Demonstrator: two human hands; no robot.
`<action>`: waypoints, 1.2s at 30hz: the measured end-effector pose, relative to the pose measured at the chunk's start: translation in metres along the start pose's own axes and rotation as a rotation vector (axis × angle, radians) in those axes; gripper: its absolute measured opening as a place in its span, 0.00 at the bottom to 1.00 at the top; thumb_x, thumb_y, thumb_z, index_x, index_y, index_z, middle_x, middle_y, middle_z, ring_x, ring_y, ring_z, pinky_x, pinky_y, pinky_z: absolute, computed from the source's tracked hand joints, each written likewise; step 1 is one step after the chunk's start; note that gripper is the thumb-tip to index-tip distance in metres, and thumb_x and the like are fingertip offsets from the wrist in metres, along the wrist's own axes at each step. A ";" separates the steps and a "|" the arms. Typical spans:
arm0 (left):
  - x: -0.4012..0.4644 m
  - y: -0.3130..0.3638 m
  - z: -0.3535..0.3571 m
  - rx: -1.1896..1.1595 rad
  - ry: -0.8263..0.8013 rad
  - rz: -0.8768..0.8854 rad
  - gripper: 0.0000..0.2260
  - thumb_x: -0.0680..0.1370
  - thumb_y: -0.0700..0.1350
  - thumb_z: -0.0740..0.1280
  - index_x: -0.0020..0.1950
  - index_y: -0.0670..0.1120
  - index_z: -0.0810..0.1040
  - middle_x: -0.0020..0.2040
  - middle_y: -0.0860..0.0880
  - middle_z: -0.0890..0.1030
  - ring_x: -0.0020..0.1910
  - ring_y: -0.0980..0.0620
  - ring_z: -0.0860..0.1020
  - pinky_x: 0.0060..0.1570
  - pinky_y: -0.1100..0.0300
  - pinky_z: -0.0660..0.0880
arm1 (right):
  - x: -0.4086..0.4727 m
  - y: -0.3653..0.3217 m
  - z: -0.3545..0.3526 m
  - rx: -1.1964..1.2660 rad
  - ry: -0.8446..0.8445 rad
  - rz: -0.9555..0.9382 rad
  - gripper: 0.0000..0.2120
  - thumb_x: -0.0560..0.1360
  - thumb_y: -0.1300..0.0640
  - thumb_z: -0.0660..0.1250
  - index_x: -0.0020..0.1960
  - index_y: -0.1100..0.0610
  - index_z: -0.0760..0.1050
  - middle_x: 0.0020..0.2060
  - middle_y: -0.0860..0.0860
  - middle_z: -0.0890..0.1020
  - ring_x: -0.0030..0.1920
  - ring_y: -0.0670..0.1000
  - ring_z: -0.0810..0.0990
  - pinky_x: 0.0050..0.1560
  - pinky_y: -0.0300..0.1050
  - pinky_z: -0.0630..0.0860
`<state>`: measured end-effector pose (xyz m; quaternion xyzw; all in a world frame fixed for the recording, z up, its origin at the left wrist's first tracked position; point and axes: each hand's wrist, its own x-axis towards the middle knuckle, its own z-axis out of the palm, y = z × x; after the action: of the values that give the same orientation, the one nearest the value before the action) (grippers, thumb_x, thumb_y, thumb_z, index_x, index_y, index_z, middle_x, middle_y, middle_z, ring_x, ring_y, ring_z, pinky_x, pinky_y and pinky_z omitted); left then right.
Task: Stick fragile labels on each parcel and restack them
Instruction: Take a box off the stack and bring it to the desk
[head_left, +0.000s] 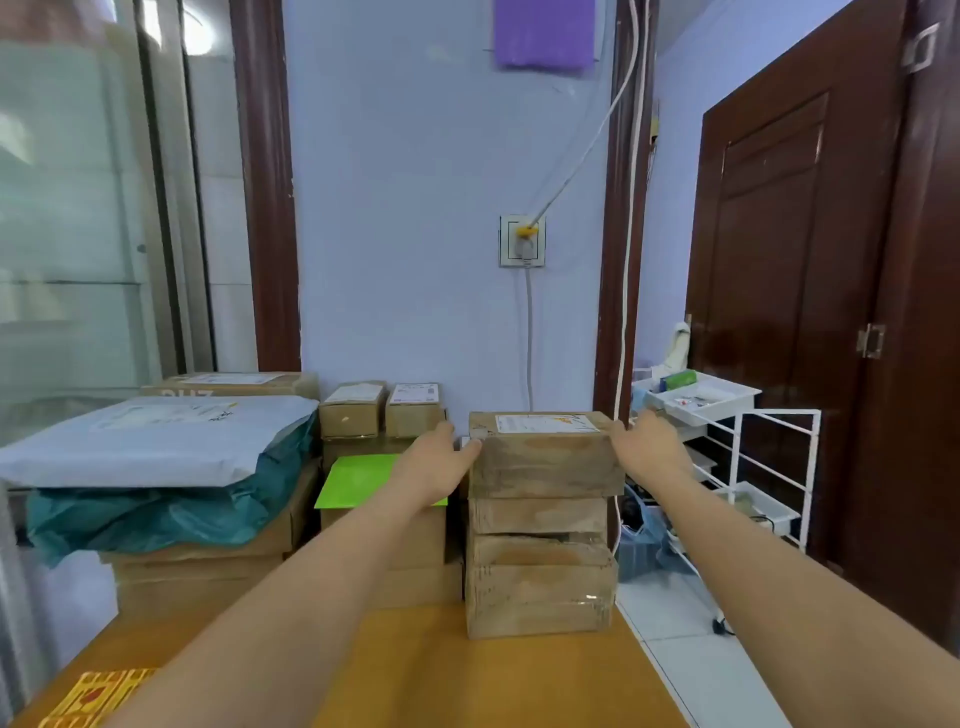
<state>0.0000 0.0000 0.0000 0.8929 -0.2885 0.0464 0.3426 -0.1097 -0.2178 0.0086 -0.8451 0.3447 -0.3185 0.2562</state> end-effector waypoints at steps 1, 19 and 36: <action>0.002 0.002 0.003 -0.044 -0.010 -0.020 0.24 0.81 0.57 0.55 0.70 0.42 0.65 0.65 0.42 0.74 0.55 0.45 0.72 0.51 0.56 0.67 | 0.002 0.001 0.002 0.022 -0.014 0.031 0.22 0.80 0.49 0.56 0.65 0.65 0.68 0.62 0.63 0.74 0.60 0.62 0.74 0.54 0.51 0.71; 0.016 0.038 0.025 -0.903 -0.103 -0.340 0.23 0.81 0.60 0.53 0.70 0.49 0.69 0.71 0.45 0.68 0.69 0.48 0.67 0.65 0.55 0.62 | 0.017 0.000 0.019 0.581 -0.223 0.268 0.25 0.77 0.45 0.59 0.65 0.62 0.71 0.59 0.60 0.76 0.57 0.60 0.75 0.62 0.56 0.73; -0.012 0.007 -0.010 -1.252 0.108 -0.373 0.15 0.79 0.59 0.60 0.50 0.49 0.78 0.46 0.49 0.80 0.44 0.52 0.76 0.47 0.52 0.74 | -0.034 -0.029 0.008 0.932 -0.161 0.179 0.12 0.77 0.48 0.63 0.59 0.49 0.71 0.58 0.52 0.76 0.59 0.55 0.75 0.64 0.58 0.71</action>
<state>-0.0126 0.0083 0.0082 0.5560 -0.0838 -0.1457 0.8140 -0.1110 -0.1726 0.0103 -0.6292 0.2157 -0.3494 0.6600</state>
